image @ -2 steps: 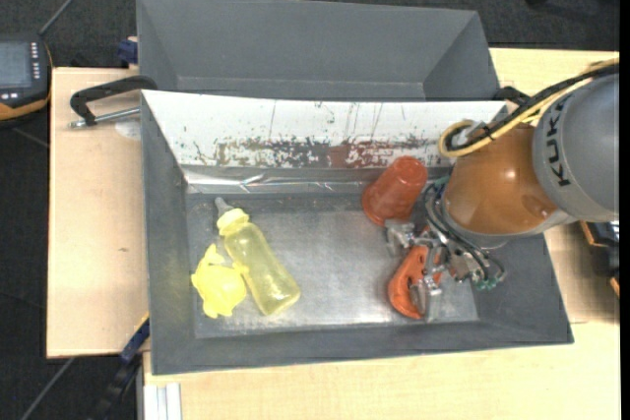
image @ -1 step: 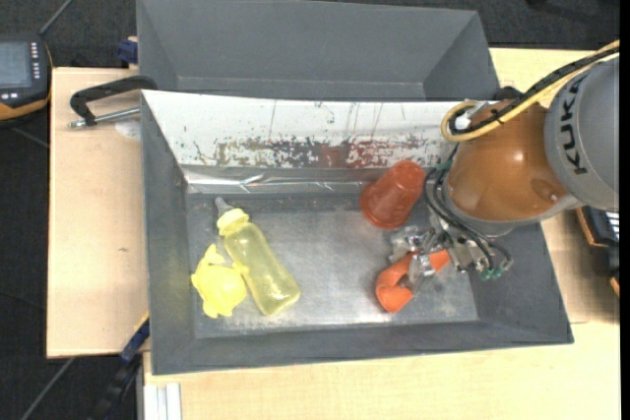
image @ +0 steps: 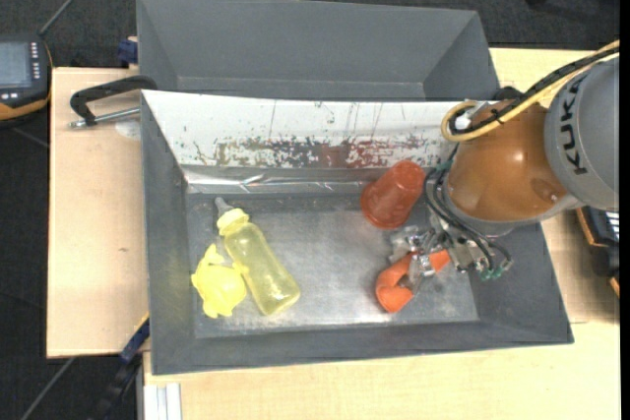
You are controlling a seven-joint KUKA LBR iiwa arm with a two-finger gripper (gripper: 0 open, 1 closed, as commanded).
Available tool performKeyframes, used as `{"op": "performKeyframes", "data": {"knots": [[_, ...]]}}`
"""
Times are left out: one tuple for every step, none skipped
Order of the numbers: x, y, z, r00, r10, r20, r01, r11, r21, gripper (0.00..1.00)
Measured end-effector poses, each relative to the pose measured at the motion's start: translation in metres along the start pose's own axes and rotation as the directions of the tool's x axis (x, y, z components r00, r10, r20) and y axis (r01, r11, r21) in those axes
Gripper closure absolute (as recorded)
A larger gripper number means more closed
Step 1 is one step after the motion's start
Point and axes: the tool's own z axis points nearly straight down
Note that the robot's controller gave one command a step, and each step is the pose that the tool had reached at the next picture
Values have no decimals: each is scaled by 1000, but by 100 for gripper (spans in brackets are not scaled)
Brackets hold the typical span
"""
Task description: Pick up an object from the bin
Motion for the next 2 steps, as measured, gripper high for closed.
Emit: {"op": "performKeyframes", "data": {"knots": [[-74,80,13,984,-180,7,180,984,0,100],[-74,80,13,984,-180,7,180,984,-1,100]]}}
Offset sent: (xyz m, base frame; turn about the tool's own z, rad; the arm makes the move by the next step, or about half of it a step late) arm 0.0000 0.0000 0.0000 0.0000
